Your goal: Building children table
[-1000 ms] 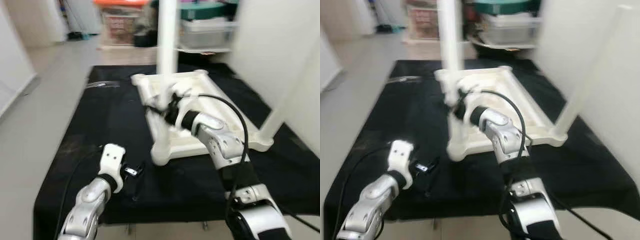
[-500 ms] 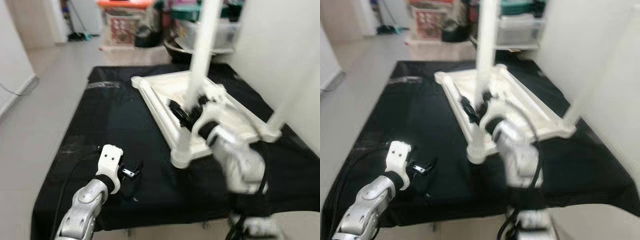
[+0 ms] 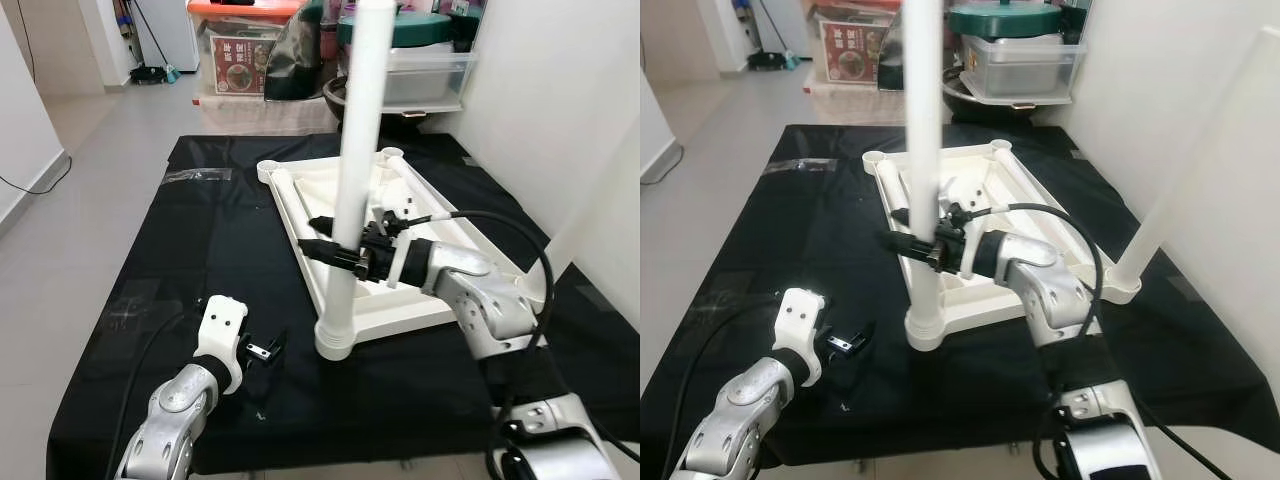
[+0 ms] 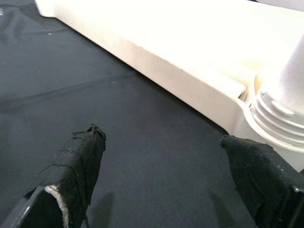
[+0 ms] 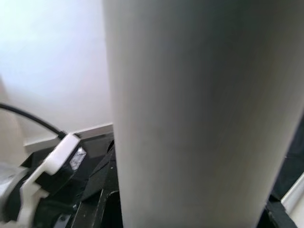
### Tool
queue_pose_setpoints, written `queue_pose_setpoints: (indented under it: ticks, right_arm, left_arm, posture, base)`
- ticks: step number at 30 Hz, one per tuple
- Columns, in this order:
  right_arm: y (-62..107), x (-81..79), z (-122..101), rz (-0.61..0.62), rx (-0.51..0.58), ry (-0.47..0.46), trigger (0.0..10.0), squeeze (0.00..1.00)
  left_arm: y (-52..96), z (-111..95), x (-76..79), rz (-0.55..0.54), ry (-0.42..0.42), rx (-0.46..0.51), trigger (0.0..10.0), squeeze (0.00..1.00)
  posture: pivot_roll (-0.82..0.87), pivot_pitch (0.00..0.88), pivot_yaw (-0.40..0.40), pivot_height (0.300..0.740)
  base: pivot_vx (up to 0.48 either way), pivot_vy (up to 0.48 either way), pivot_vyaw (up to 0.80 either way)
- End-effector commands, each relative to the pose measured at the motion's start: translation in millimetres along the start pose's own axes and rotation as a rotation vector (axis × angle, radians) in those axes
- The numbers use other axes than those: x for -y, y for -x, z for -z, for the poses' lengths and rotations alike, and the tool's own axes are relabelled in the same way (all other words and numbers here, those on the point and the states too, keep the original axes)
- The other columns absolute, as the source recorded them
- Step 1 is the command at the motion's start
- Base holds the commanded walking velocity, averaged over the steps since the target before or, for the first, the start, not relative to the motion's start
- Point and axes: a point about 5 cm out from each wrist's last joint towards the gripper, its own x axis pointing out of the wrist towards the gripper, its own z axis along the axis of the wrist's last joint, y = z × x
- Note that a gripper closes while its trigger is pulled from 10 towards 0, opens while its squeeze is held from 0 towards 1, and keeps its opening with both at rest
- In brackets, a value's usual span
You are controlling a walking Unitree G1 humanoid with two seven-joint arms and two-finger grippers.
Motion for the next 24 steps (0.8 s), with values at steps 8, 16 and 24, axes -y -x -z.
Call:
queue_pose_setpoints:
  ticks: [8, 16, 24]
  right_arm:
    - [57.1, 52.1, 59.4, 1.205, -0.243, -0.149, 0.0, 0.0]
    - [58.2, 22.8, 58.4, 1.192, -0.217, -0.119, 10.0, 0.0]
    - [17.0, 9.0, -8.0, 0.506, -0.002, -0.072, 10.0, 0.0]
  left_arm:
    - [4.7, 4.1, 0.5, -0.005, 0.001, -0.014, 10.0, 0.0]
    - [4.0, 4.5, 2.1, 0.006, 0.003, -0.017, 10.0, 0.0]
    - [1.0, 2.8, 0.5, 0.015, 0.001, -0.015, 10.0, 0.0]
  posture:
    - [0.03, 0.0, -0.068, 0.74]
    - [0.0, 0.0, -0.041, 0.74]
    - [0.01, 0.0, -0.051, 0.74]
  base:
    - [0.0, 0.0, 0.0]
    - [0.0, 0.0, 0.0]
    - [0.0, 0.0, 0.0]
